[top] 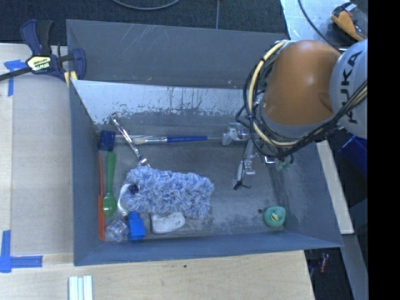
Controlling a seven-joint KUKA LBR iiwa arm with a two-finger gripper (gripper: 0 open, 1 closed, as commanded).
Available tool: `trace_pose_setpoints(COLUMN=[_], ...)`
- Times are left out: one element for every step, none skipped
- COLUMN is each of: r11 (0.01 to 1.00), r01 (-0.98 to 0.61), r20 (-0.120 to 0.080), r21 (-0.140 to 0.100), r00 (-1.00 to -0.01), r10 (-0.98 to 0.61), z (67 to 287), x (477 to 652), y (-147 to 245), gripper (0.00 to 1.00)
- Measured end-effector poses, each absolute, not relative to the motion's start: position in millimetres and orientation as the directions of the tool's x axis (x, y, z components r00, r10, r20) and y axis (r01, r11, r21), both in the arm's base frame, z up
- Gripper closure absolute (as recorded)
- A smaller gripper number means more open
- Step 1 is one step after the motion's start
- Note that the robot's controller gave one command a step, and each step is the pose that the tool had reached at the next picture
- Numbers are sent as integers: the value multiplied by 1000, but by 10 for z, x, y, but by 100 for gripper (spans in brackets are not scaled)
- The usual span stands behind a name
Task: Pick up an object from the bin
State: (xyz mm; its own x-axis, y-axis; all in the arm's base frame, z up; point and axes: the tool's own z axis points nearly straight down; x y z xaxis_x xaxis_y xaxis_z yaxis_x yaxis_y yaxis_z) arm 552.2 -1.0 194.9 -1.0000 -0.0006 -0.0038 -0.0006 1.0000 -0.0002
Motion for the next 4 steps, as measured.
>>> trace_pose_setpoints(r11=[1000,962,996,940], r01=[-1,-272,-92,-342], r20=[-4,-10,-5,-22], r21=[0,-4,1,-12], r00=[-1000,-962,-996,-939], r10=[-1,-272,-92,-342], z=[1949,1887,1230,1316], x=[5522,5989,5423,5732], y=[-10,-374,400,519], gripper=[0,0,0,0])
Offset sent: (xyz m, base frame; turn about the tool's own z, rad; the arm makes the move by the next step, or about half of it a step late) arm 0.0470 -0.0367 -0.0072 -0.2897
